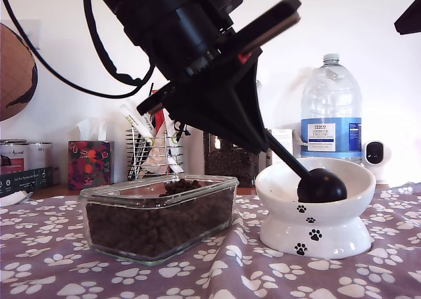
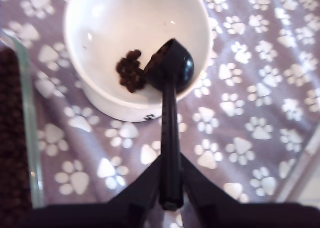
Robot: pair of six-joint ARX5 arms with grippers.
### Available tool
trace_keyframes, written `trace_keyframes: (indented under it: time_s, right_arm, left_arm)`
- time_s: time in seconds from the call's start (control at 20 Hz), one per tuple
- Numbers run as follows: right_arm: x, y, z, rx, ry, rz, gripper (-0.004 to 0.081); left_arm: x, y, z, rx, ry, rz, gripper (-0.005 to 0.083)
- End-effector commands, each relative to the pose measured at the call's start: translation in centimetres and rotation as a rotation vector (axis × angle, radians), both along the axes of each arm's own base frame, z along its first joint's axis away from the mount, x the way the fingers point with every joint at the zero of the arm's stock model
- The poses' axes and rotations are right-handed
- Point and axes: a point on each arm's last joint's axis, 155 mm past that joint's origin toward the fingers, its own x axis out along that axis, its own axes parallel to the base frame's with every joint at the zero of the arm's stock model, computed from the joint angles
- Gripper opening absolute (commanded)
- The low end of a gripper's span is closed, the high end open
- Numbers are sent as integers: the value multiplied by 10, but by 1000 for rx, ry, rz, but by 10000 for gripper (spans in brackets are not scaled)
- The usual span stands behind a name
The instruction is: Measure one spoon of cat food and pour it into the food bowl
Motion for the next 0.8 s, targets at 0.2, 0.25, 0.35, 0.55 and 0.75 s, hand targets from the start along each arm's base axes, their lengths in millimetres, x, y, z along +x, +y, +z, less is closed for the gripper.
trace_keyframes:
  time_s: [0.2, 0.25, 0.35, 0.55, 0.75]
  right_arm:
    - [0, 2, 5, 3, -13, 9, -10]
    - [0, 2, 5, 3, -13, 9, -10]
    - [0, 2, 5, 3, -13, 9, -10]
    - [0, 2, 6, 3, -14, 9, -10]
    - [0, 2, 5, 3, -13, 9, -10]
  left_arm:
    - [8, 7, -11, -36, 115, 65, -21]
    - [10, 9, -11, -41, 122, 74, -21]
    - [15, 11, -10, -52, 136, 100, -21]
    - [14, 7, -10, -99, 202, 107, -21]
    - [13, 3, -26, -119, 301, 96, -21]
